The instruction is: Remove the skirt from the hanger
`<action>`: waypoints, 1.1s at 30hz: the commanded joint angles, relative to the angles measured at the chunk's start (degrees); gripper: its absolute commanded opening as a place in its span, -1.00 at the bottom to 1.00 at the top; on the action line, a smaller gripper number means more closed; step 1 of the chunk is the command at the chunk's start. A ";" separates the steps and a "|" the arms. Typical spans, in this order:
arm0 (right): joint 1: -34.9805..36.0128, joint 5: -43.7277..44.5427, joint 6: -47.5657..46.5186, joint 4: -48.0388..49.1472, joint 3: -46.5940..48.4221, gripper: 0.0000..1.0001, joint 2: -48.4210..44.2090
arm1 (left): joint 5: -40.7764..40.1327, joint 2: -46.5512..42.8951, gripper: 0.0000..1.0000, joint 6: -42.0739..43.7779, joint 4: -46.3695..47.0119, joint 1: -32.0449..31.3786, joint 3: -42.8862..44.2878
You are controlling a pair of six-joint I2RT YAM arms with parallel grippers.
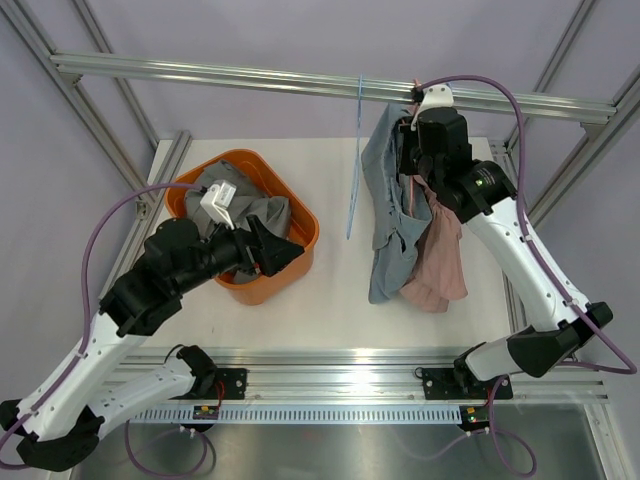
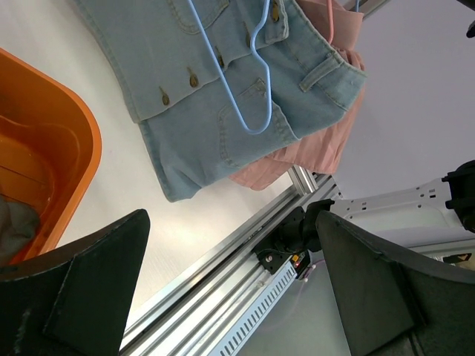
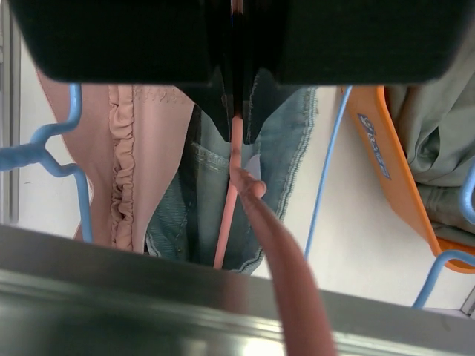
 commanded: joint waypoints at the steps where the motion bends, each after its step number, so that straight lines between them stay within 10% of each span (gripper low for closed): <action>1: -0.34 -1.42 0.23 3.40 2.23 -1.00 -0.60 | 2.36 -1.14 0.98 -0.04 -0.30 -0.21 3.00; 13: -0.33 -1.94 1.73 12.63 -2.07 -1.00 -13.78 | 3.85 -1.75 0.98 -1.18 0.13 -1.00 3.10; 33: -0.42 -24.43 8.57 -19.00 -0.31 -1.00 -26.17 | 14.66 9.05 0.98 7.43 1.53 -1.09 18.82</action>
